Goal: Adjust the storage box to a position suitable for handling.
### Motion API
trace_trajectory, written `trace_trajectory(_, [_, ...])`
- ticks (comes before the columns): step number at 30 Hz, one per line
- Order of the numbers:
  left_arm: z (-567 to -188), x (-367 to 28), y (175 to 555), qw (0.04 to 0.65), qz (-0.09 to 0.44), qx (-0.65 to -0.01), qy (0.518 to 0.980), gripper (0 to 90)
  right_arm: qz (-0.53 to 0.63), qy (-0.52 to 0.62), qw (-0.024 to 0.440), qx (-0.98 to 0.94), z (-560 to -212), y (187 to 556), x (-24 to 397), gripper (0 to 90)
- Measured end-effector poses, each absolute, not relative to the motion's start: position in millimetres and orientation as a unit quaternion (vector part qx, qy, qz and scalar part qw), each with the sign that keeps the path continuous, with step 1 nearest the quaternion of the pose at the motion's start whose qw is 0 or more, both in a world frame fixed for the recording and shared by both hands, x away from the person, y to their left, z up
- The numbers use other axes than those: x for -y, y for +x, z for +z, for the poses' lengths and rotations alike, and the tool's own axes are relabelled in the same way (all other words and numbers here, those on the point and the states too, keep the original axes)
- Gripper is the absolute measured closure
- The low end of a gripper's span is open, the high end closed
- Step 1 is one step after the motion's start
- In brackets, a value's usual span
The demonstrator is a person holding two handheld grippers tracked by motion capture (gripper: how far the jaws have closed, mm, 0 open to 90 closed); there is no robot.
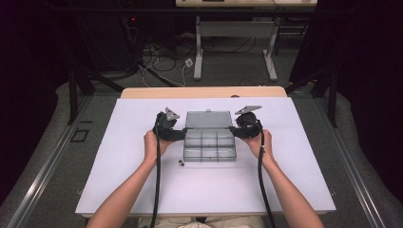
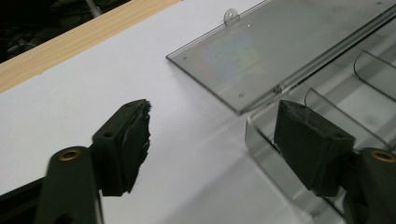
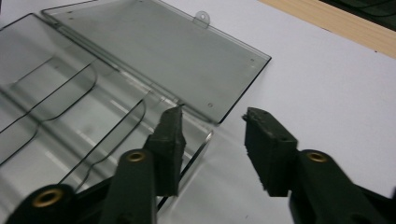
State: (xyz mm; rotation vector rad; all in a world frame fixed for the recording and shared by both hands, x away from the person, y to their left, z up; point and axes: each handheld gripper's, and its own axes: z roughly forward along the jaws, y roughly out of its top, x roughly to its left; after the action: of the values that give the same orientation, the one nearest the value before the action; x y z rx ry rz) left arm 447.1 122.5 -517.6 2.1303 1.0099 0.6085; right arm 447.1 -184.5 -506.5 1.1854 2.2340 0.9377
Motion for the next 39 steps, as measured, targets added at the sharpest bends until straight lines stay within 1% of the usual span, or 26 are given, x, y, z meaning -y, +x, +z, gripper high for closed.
trace_trajectory(6, [-513.7,-137.6,423.2,0.335,0.232,-0.384,0.828,16.1,0.358,0.408,0.184,-0.82,-502.9,422.8,190.5,41.5])
trace_trajectory(8, [-513.0,-141.3,415.3,0.329,0.227,-0.383,0.833,15.0,0.363,0.401,0.174,-0.823,-502.6,413.8,191.2,37.0])
trace_trajectory(13, [-514.6,-146.9,397.3,0.326,0.232,-0.378,0.835,11.2,0.373,0.385,0.159,-0.829,-502.9,392.8,192.2,29.3])
trace_trajectory(14, [-514.0,-148.1,394.6,0.323,0.226,-0.378,0.838,10.0,0.37,0.383,0.156,-0.832,-502.4,388.1,191.8,27.6])
trace_trajectory(16, [-515.7,-149.9,388.3,0.328,0.226,-0.376,0.837,9.0,0.374,0.378,0.152,-0.833,-501.7,381.1,192.4,25.2])
trace_trajectory(20, [-519.4,-151.0,378.9,0.32,0.229,-0.37,0.842,7.8,0.374,0.364,0.139,-0.841,-504.4,365.5,192.7,19.4])
trace_trajectory(23, [-522.0,-153.0,372.1,0.322,0.223,-0.371,0.842,6.3,0.376,0.362,0.138,-0.842,-506.4,357.0,193.9,15.5])
trace_trajectory(25, [-521.0,-155.5,367.6,0.322,0.221,-0.372,0.842,6.0,0.382,0.36,0.136,-0.84,-507.8,352.3,195.1,14.1])
trace_trajectory(29, [-523.0,-158.0,360.7,0.323,0.224,-0.372,0.841,5.1,0.377,0.353,0.126,-0.847,-511.7,342.9,195.3,8.3])
trace_trajectory(30, [-522.9,-158.1,359.5,0.322,0.218,-0.375,0.842,5.1,0.376,0.348,0.125,-0.85,-513.1,341.2,195.5,7.0])
trace_trajectory(32, [-522.7,-159.4,358.9,0.317,0.224,-0.371,0.844,4.8,0.374,0.344,0.127,-0.852,-515.0,338.3,194.9,4.7])
trace_trajectory(34, [-522.5,-159.7,357.7,0.319,0.223,-0.373,0.842,4.6,0.375,0.341,0.122,-0.854,-514.5,336.0,195.6,3.6])
trace_trajectory(37, [-521.1,-160.9,355.3,0.319,0.225,-0.372,0.842,4.5,0.375,0.338,0.128,-0.854,-513.8,332.1,196.7,2.0])
trace_trajectory(39, [-520.2,-161.5,353.8,0.318,0.225,-0.372,0.843,4.3,0.379,0.345,0.12,-0.85,-514.1,328.6,197.1,1.3])
